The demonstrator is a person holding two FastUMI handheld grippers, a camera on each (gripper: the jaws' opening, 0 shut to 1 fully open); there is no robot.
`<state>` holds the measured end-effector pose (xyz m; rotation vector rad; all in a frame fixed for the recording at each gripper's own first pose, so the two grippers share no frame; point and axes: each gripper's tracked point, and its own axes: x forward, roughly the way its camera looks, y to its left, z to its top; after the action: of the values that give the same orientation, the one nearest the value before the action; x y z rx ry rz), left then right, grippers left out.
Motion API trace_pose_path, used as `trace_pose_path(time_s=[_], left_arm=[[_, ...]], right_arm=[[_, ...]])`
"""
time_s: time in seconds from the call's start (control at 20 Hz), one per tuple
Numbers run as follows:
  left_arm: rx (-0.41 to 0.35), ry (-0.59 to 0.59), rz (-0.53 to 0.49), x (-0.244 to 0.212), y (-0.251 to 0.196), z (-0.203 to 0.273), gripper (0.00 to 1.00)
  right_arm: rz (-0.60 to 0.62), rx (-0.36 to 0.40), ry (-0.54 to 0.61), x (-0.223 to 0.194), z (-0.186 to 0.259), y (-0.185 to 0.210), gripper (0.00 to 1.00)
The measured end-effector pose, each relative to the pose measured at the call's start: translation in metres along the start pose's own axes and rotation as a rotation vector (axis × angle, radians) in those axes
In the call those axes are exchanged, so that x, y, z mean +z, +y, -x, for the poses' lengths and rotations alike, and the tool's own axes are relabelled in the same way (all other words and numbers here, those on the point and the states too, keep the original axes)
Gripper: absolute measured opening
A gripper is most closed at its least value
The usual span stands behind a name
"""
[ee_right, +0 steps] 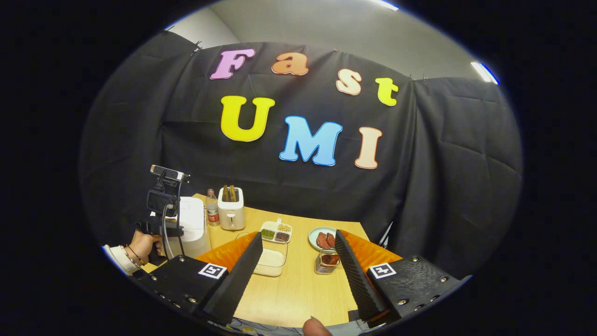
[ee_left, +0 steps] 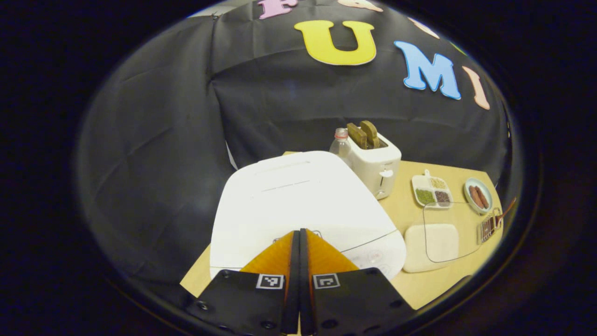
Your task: Close the left gripper, press the button to open the rice cooker; take a wooden spoon from the chopstick holder with the right hand, scoop a spoonful of rice and pour it into the rice cooker, then put the wooden spoon back into the chopstick holder.
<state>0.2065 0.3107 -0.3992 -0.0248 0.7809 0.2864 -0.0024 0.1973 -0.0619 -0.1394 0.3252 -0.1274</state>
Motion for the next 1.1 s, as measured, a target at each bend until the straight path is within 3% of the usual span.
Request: trace_pose_path(time_s=[0.1, 0.2, 0.6, 0.85, 1.1], left_arm=[[-0.015, 0.016, 0.044, 0.002, 0.001, 0.001, 0.09], [-0.027, -0.04, 0.096, 0.014, 0.003, 0.006, 0.09], [0.057, -0.402, -0.008, 0.087, 0.021, 0.057, 0.1], [-0.006, -0.426, -0.015, 0.083, 0.018, 0.094, 0.1], [-0.074, -0.426, 0.04, 0.066, 0.012, 0.157, 0.11]], right_arm=[[-0.009, 0.0, -0.009, 0.005, 0.002, 0.0, 0.95], [-0.007, -0.003, -0.012, 0.004, 0.003, -0.002, 0.95], [-0.008, 0.001, -0.009, -0.001, 0.004, -0.004, 0.95], [-0.033, -0.011, -0.01, -0.003, 0.002, -0.014, 0.96], [-0.045, -0.029, -0.032, -0.001, -0.004, -0.035, 0.95]])
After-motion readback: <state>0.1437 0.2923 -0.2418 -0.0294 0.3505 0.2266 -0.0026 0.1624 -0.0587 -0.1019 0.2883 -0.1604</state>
